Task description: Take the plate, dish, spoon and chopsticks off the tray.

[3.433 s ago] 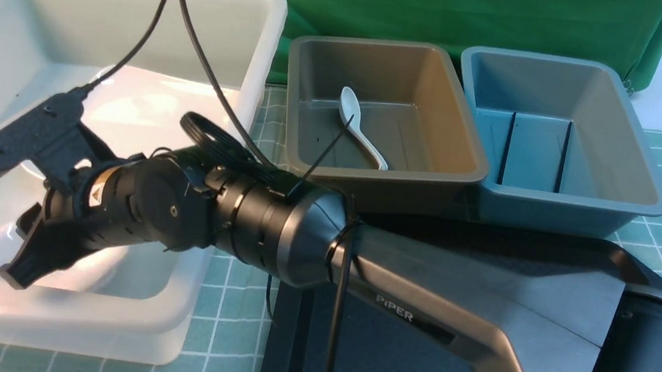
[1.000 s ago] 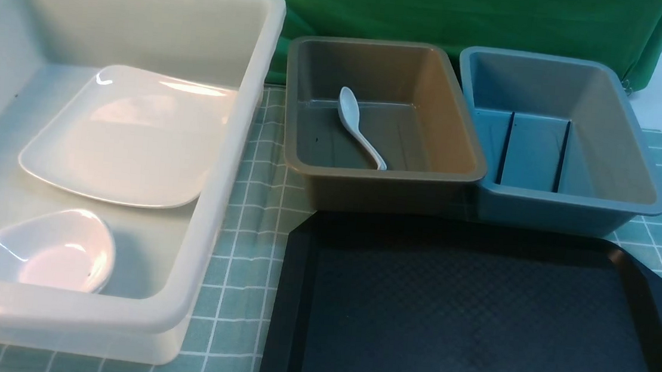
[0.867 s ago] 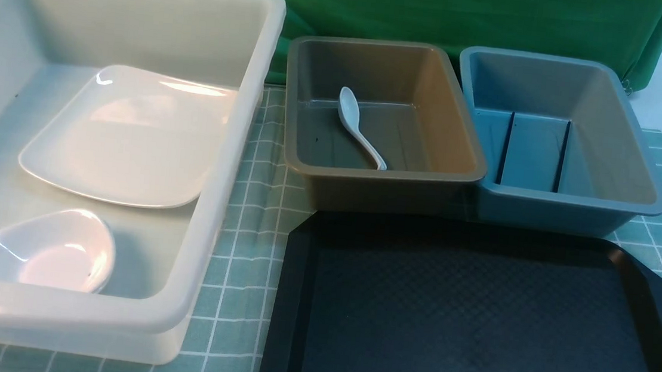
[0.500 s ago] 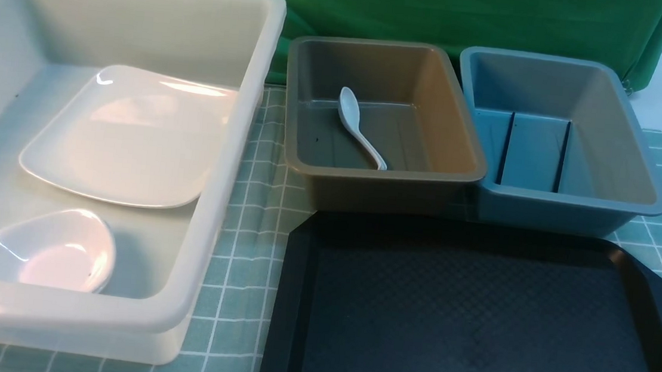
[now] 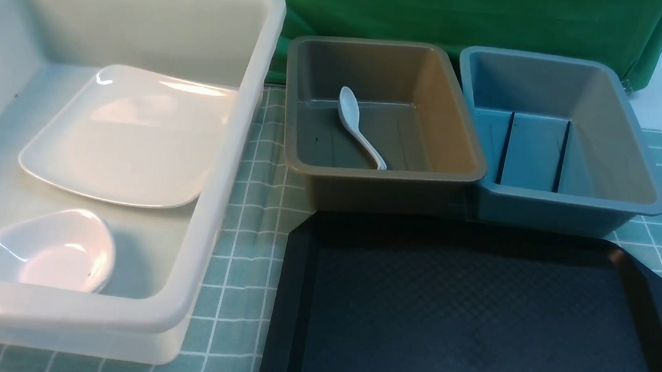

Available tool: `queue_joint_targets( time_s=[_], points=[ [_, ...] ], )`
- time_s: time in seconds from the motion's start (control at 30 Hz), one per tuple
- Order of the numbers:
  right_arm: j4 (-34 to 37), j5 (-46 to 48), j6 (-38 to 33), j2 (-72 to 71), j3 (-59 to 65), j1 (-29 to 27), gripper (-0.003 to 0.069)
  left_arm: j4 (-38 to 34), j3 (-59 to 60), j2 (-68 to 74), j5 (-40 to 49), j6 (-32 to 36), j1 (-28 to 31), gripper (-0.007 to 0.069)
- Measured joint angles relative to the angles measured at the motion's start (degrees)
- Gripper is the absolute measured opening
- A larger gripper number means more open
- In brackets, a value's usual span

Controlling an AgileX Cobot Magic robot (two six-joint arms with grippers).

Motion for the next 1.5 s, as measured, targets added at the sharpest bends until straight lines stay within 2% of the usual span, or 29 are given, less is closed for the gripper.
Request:
queue_joint_targets(
  time_s=[1.03, 1.13, 1.2, 1.33, 1.5],
  points=[
    [0.05, 0.18, 0.00, 0.00, 0.14, 0.00, 0.0237, 0.70, 0.00, 0.00, 0.00, -0.19, 0.00, 0.0014],
    [6.15, 0.13, -3.56, 0.37, 1.03, 0.00, 0.0237, 0.70, 0.00, 0.00, 0.00, -0.19, 0.00, 0.0016],
    [13.01, 0.01, -9.82, 0.91, 1.70, 0.00, 0.0237, 0.70, 0.00, 0.00, 0.00, -0.19, 0.00, 0.0017],
    [21.22, 0.06, -18.39, 1.02, 2.85, 0.00, 0.0239, 0.70, 0.00, 0.00, 0.00, -0.19, 0.00, 0.0017],
    [22.78, -0.01, -21.18, 1.07, 4.37, 0.00, 0.0239, 0.70, 0.00, 0.00, 0.00, -0.19, 0.00, 0.0017]
  ],
)
